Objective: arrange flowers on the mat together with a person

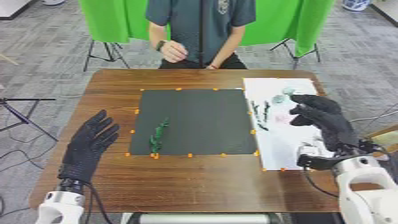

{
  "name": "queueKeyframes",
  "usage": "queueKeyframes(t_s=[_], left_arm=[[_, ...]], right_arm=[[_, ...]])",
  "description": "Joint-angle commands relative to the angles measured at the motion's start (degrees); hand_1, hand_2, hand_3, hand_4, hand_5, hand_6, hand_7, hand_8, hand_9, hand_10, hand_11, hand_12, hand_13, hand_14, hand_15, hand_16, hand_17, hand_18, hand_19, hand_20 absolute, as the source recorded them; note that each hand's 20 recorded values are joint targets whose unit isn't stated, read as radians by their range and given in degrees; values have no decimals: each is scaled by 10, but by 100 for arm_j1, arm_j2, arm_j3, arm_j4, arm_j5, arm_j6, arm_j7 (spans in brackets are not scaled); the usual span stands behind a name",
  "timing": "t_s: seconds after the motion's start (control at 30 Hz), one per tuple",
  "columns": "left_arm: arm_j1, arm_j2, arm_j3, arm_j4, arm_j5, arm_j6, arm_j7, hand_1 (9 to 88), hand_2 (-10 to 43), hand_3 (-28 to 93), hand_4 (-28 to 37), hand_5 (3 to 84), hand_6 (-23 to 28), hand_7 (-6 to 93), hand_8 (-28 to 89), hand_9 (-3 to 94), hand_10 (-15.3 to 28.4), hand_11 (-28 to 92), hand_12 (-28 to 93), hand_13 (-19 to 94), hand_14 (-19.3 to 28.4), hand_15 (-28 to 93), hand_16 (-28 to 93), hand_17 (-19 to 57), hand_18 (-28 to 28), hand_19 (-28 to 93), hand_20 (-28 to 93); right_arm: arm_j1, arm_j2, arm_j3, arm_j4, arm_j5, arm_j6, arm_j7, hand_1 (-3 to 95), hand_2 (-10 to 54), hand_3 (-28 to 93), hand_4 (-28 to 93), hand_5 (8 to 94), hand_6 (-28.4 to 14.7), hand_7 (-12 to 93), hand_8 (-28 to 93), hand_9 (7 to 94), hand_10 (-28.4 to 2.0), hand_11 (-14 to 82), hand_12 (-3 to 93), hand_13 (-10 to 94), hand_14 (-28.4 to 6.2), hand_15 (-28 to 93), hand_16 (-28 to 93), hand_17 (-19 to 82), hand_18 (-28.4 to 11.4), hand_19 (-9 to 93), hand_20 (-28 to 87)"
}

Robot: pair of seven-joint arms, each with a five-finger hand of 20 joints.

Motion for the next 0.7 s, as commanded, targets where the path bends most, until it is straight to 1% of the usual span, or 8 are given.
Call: queueKeyframes(t_s=[0.03, 0.07, 0.1, 0.27, 0.33, 0.37, 0.43, 0.7], left_arm=[[120, -15, -45, -3, -16, 29, 17, 293, 0, 692, -223, 282, 29, 235, -115, 240, 113, 236, 156, 223, 137, 252, 22, -94, 210, 433, 109], [131, -17, -51, -7, -19, 30, 17, 293, 0, 692, -222, 282, 29, 235, -115, 240, 113, 236, 156, 222, 137, 252, 22, -94, 210, 433, 109], [125, -15, -49, -4, -17, 31, 18, 293, 0, 691, -222, 282, 28, 235, -115, 240, 113, 236, 156, 222, 137, 252, 22, -94, 210, 433, 109], [130, -23, -55, -3, -14, 22, 22, 293, 0, 693, -222, 282, 28, 236, -115, 240, 113, 235, 156, 223, 136, 253, 22, -94, 211, 433, 109], [141, -24, -58, -9, -16, 12, 20, 293, 0, 692, -222, 282, 28, 236, -115, 240, 113, 235, 156, 223, 136, 253, 22, -94, 210, 433, 109], [137, -23, -55, -7, -11, 18, 16, 293, 0, 692, -222, 282, 28, 236, -115, 240, 113, 236, 157, 223, 136, 253, 22, -94, 211, 433, 109], [160, -29, -61, -15, -18, 30, 14, 293, 0, 693, -222, 282, 28, 236, -115, 240, 113, 236, 156, 223, 137, 253, 22, -94, 211, 433, 110], [152, -65, -59, -9, -7, -1, -18, 294, 0, 692, -221, 282, 28, 235, -115, 240, 113, 236, 156, 223, 137, 253, 22, -95, 211, 434, 111]], right_arm=[[-190, 686, 532, -49, -3065, 619, 1181, 507, -95, 429, -283, 516, -50, 378, -157, 561, -144, 506, 309, 570, -107, 709, 187, 278, -184, 802, 374], [-235, 725, 606, -46, -3527, 493, 1373, 529, -95, 390, -283, 527, -47, 387, -159, 573, -142, 512, 315, 582, -106, 714, 193, 289, -184, 813, 378], [-56, 898, 380, 20, -4041, 433, 1815, 552, -95, 347, -283, 542, -41, 398, -160, 593, -139, 515, 322, 597, -105, 719, 201, 305, -181, 826, 383], [-199, 895, 636, -37, -5136, -1115, 2663, 579, -95, 269, -274, 569, -33, 416, -160, 618, -135, 518, 341, 619, -100, 719, 221, 325, -177, 834, 397], [-178, 899, 599, -12, -5332, -1706, 2946, 577, -95, 229, -243, 569, -33, 414, -157, 618, -135, 517, 349, 616, -103, 720, 232, 325, -178, 834, 401], [-175, 889, 566, 4, -5348, -1853, 3064, 569, -95, 228, -240, 566, -34, 413, -157, 609, -136, 516, 352, 610, -104, 721, 234, 322, -177, 834, 402], [-144, 827, 443, 84, -5480, -2085, 3239, 547, -95, 268, -263, 552, -40, 388, -151, 586, -139, 512, 353, 589, -106, 718, 228, 307, -176, 833, 402], [-158, 701, 172, 281, -5759, -2293, 3564, 498, -95, 374, -282, 549, -42, 374, -145, 579, -138, 508, 344, 584, -104, 712, 216, 302, -177, 835, 400]])
